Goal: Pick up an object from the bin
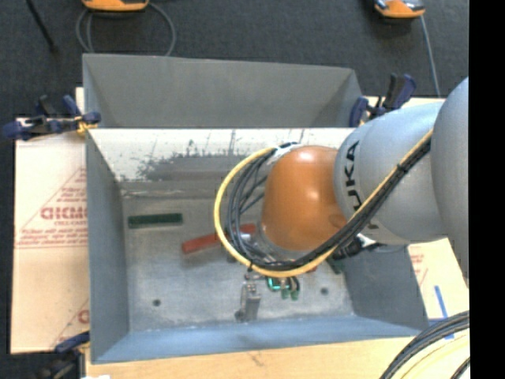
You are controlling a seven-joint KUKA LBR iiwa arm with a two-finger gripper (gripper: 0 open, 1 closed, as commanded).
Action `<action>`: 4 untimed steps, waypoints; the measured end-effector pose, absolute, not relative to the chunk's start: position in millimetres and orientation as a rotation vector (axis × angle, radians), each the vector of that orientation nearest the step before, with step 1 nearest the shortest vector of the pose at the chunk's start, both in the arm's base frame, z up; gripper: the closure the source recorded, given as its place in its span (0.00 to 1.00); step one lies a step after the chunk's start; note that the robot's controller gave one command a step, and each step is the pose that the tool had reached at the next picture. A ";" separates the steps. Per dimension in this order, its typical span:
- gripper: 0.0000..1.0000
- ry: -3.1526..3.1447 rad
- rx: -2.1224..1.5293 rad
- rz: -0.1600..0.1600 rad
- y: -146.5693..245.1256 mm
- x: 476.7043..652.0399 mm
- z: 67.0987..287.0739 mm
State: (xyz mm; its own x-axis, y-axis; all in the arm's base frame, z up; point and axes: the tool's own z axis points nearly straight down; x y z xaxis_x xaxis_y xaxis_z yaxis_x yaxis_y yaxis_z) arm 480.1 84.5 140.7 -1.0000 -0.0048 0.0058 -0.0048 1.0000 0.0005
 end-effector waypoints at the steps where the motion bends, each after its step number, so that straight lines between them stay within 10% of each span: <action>1: 0.00 -3.140 -0.176 -0.001 78.7 558.5 82.7; 2: 0.00 -3.144 0.166 0.001 84.9 610.4 70.9; 3: 1.00 -3.143 0.159 -0.003 85.4 610.1 71.5; 4: 1.00 -3.153 0.136 0.001 63.4 633.7 207.3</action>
Offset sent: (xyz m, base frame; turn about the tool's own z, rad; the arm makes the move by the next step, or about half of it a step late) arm 0.0765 -0.0051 -0.0563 0.1189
